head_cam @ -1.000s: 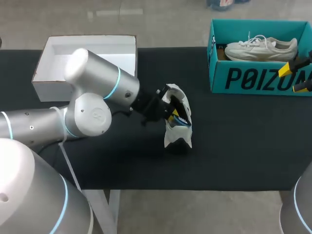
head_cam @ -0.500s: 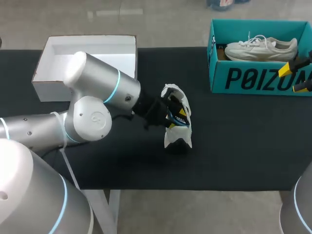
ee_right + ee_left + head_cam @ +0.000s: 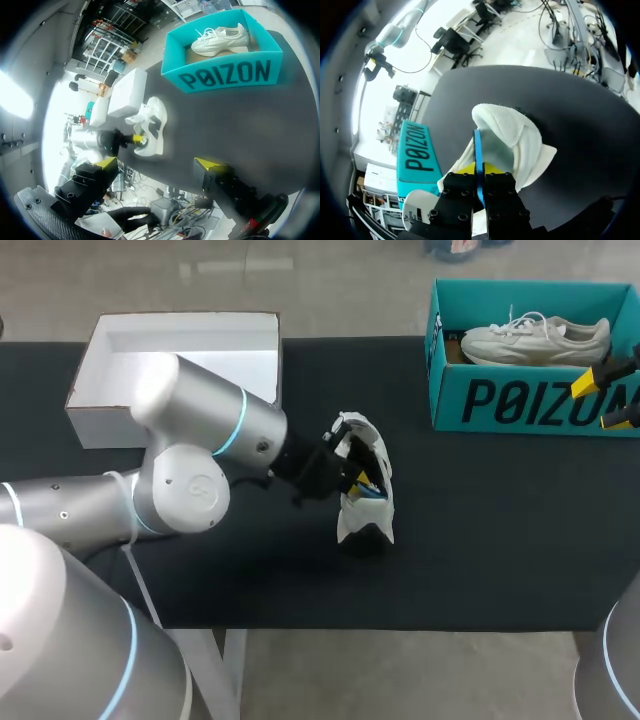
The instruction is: Take the shoe out of the shoebox, open the shoe tongue, remove and reinsert the insole, then place the shoe into the shoebox
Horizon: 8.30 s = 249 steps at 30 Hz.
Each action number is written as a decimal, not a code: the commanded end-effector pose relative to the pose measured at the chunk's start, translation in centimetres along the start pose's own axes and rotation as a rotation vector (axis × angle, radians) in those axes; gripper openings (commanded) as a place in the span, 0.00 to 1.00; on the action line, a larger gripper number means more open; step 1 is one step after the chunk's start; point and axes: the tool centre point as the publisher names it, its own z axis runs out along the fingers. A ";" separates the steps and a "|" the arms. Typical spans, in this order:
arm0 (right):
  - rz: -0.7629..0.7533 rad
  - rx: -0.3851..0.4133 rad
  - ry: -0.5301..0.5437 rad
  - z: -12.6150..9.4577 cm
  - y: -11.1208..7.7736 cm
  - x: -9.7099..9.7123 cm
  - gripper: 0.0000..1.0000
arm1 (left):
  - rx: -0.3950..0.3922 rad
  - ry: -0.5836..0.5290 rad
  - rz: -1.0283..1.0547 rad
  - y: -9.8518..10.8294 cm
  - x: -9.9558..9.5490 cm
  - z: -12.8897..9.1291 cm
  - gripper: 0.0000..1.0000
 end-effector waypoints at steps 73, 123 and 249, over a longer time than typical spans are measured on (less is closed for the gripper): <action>0.001 0.000 -0.003 0.0 -0.1 0.0 1.00 | -0.018 0.060 -0.011 -2.2 1.4 -0.9 0.00; 0.001 0.000 -0.003 0.0 -0.1 0.0 1.00 | 0.174 0.708 0.493 -1.4 2.2 1.5 0.00; 0.001 0.000 -0.003 0.0 -0.1 0.0 1.00 | -0.296 0.704 0.434 5.9 -5.3 -1.4 0.00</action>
